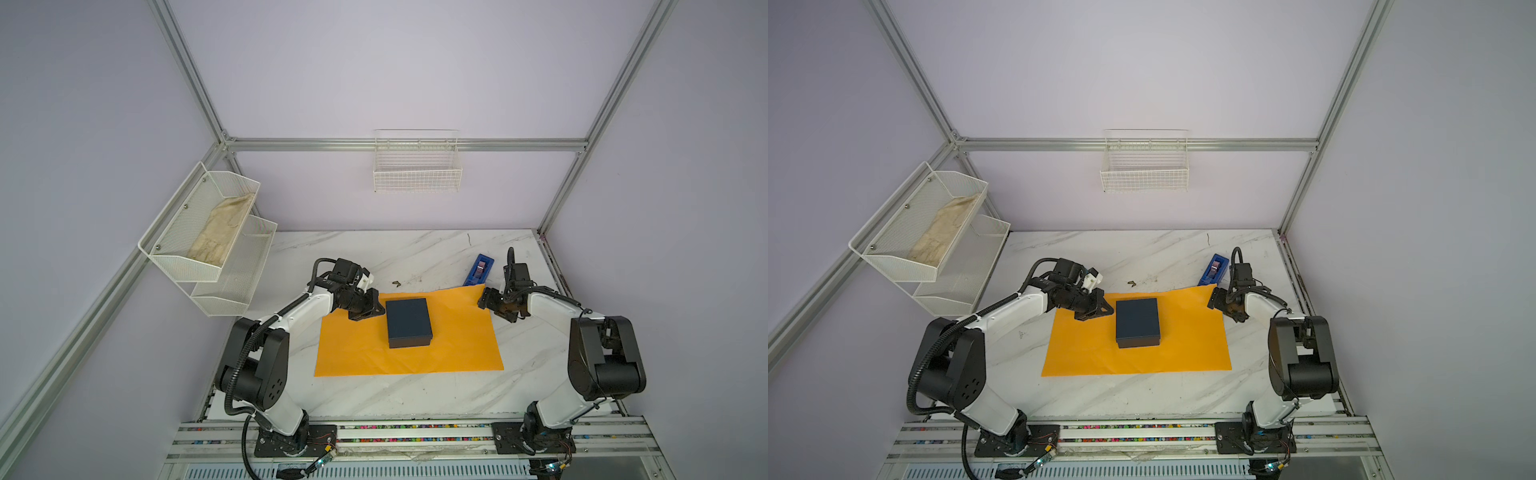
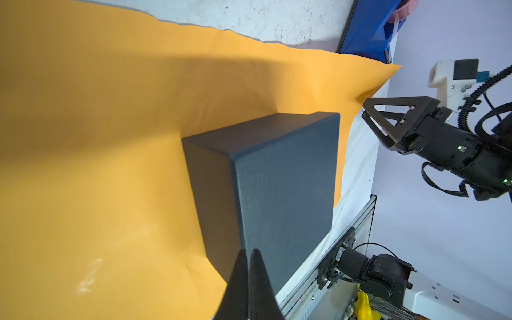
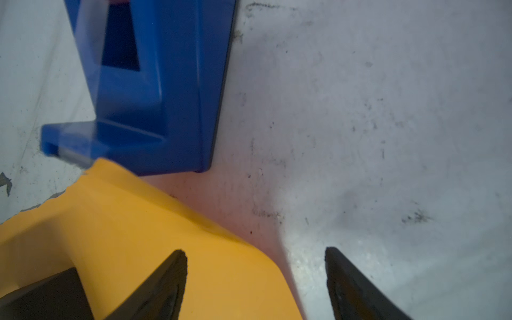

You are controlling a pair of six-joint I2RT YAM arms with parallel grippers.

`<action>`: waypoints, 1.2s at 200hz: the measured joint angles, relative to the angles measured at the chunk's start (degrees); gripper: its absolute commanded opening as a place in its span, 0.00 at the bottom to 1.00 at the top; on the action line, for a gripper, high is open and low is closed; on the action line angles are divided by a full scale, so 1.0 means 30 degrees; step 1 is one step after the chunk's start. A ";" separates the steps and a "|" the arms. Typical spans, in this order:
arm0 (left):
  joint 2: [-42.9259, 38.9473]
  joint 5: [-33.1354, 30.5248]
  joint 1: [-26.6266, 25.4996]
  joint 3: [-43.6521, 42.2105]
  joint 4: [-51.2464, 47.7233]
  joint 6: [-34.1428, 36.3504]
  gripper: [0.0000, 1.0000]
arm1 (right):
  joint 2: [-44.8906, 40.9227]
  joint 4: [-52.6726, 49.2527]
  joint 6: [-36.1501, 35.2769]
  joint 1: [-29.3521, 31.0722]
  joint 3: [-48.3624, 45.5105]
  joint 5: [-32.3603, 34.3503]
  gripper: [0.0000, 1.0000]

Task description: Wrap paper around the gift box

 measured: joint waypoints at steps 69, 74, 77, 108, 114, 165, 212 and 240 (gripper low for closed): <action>0.0022 0.0080 0.0000 0.0000 -0.0007 0.0000 0.07 | 0.0277 0.1064 -0.1260 -0.0546 -0.1078 -0.3592 0.59; 0.0022 0.0080 0.0000 0.0000 -0.0007 0.0000 0.07 | 0.0211 0.1071 -0.1311 -0.0539 -0.1158 -0.3716 0.57; 0.0022 0.0080 0.0000 0.0000 -0.0007 0.0000 0.07 | 0.0182 0.1071 -0.1282 -0.0539 -0.1209 -0.3803 0.55; 0.0022 0.0087 0.0000 0.0000 -0.0015 0.0000 0.07 | -0.0554 0.1035 -0.1268 -0.0539 -0.1552 -0.4291 0.45; 0.0022 0.0087 0.0000 0.0000 -0.0022 0.0000 0.07 | -0.0707 0.1020 -0.1253 -0.0539 -0.1552 -0.4313 0.43; 0.0022 0.0080 0.0000 0.0000 -0.0044 -0.0007 0.07 | -0.1668 0.0772 -0.1246 -0.0539 -0.1617 -0.4022 0.14; 0.0022 0.0073 -0.0102 0.0117 -0.0306 -0.0051 0.09 | -0.2302 0.0583 -0.0678 -0.0415 -0.1668 -0.4204 0.00; 0.0022 0.0073 -0.0510 0.0918 -0.0670 -0.0423 0.19 | -0.2936 0.0160 0.0160 0.0444 -0.1326 -0.4393 0.00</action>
